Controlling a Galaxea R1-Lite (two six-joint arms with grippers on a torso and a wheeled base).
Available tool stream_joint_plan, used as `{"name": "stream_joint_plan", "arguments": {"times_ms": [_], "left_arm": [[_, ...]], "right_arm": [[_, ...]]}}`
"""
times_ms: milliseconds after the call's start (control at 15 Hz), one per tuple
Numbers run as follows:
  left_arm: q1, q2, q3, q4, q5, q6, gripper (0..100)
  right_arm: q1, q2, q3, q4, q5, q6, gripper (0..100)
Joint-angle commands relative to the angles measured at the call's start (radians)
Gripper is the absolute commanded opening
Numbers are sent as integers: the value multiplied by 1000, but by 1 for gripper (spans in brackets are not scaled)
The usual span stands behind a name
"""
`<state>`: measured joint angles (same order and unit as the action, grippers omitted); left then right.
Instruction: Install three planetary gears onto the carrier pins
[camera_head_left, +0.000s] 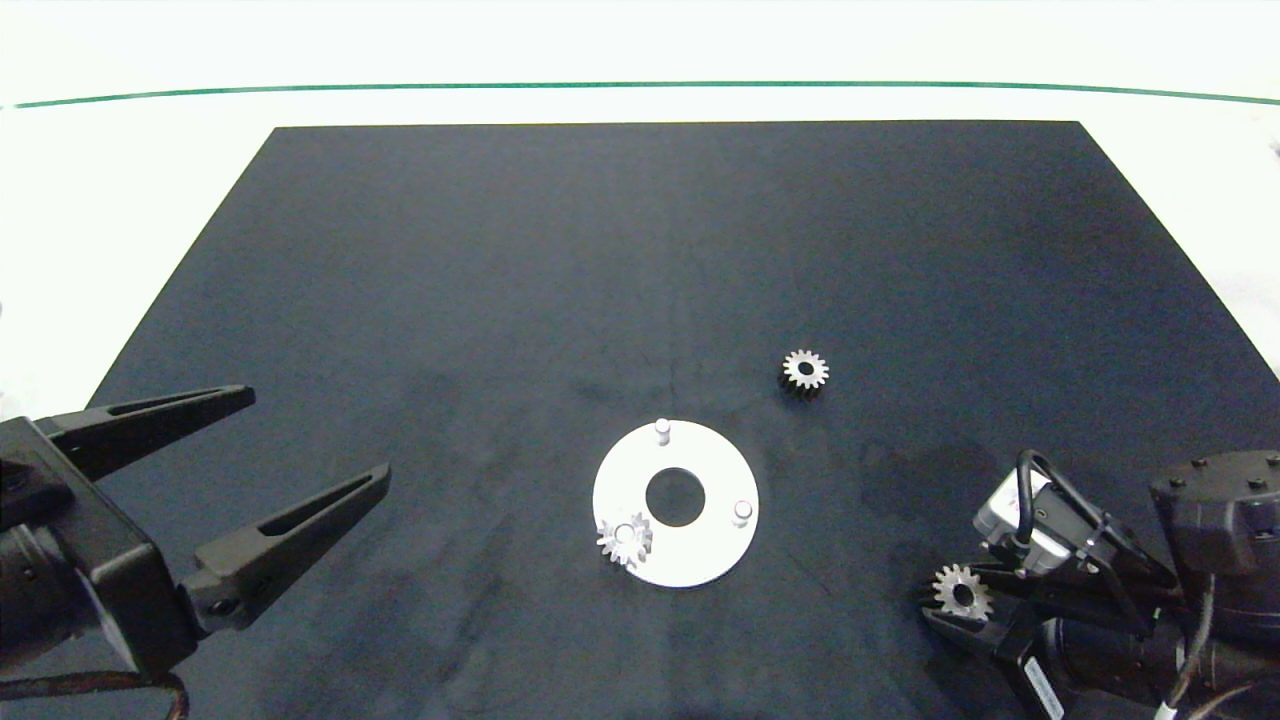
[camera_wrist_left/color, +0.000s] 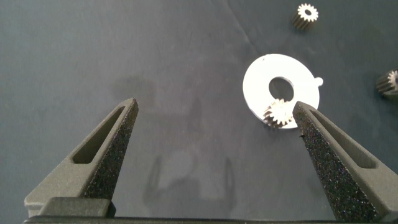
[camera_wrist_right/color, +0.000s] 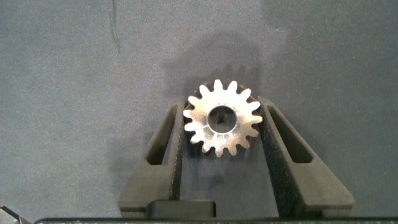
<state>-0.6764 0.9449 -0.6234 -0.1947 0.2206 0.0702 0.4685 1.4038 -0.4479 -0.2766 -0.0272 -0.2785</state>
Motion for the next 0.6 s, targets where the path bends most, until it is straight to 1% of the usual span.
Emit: {"name": "stream_joint_plan", "arguments": {"times_ms": [67,133,267,333,400,600], "left_arm": [[0,2,8,-2,2,0,100],[0,2,10,-2,0,0,100],[0,2,11,-2,0,0,100],[0,2,11,-2,0,0,100],[0,2,11,-2,0,0,100],[0,-6,16,-2,0,0,100]], "right_arm": [[1,0,3,-1,0,-2,33],[-1,0,5,-1,0,-2,30],[1,-8,8,2,-8,-2,27],[1,-9,6,2,-17,-2,25],[2,-16,-5,0,-39,-1,25],[9,-20,-58,7,-39,2,25]]}}
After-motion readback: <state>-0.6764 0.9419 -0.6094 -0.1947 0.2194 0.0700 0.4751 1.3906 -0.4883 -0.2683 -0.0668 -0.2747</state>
